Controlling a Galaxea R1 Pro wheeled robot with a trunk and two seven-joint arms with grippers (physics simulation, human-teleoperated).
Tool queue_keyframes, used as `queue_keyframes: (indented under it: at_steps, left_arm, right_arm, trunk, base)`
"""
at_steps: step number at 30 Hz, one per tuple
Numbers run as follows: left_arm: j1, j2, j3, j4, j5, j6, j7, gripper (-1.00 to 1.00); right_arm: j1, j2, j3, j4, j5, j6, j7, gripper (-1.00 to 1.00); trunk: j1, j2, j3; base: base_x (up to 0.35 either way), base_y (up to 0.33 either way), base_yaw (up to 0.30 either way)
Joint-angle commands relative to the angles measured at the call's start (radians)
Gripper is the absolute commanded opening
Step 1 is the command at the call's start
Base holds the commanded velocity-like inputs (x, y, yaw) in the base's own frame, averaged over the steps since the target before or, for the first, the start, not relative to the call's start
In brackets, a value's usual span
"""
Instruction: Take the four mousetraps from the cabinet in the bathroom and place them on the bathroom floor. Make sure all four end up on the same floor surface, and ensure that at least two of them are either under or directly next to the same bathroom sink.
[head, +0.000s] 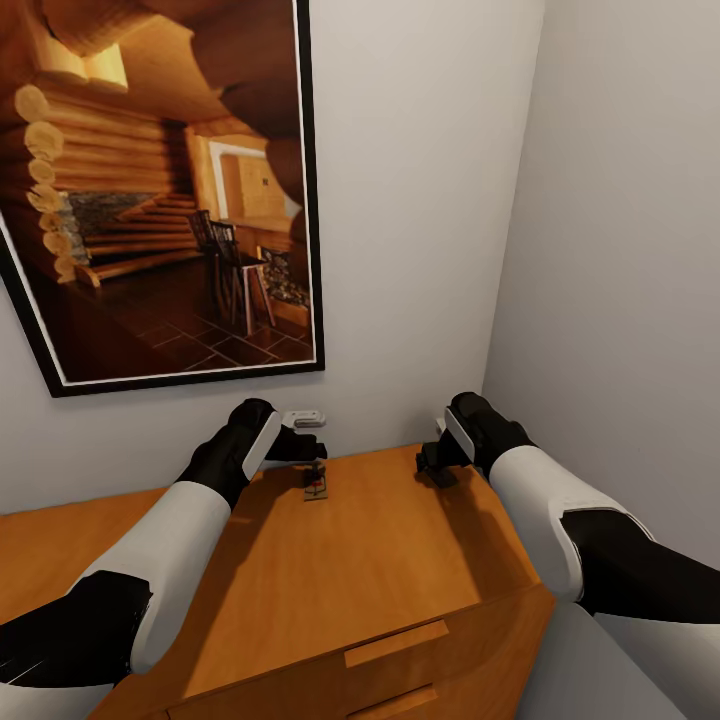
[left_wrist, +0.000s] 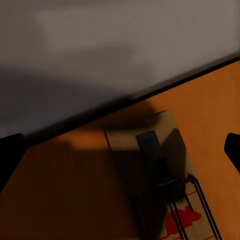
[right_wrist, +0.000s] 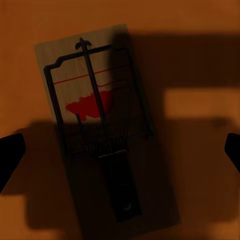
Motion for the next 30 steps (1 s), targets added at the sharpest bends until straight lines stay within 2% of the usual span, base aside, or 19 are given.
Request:
queue_keyframes:
  at_steps: [1, 30]
  left_arm:
    - [-0.001, 0.000, -0.002, -0.001, 0.004, 0.004, 0.002, 1.00]
    - [-0.001, 0.000, -0.001, -0.001, 0.004, 0.004, 0.002, 1.00]
  right_arm:
    - [-0.001, 0.000, 0.001, -0.001, 0.008, 0.004, 0.005, 1.00]
    - [-0.001, -0.005, 0.001, 0.008, 0.006, 0.004, 0.002, 1.00]
  trunk:
    - [0.000, -0.001, -0.001]
    - [0.000, -0.001, -0.001]
  base:
    - [0.000, 0.000, 0.000]
    - [0.000, 0.000, 0.000]
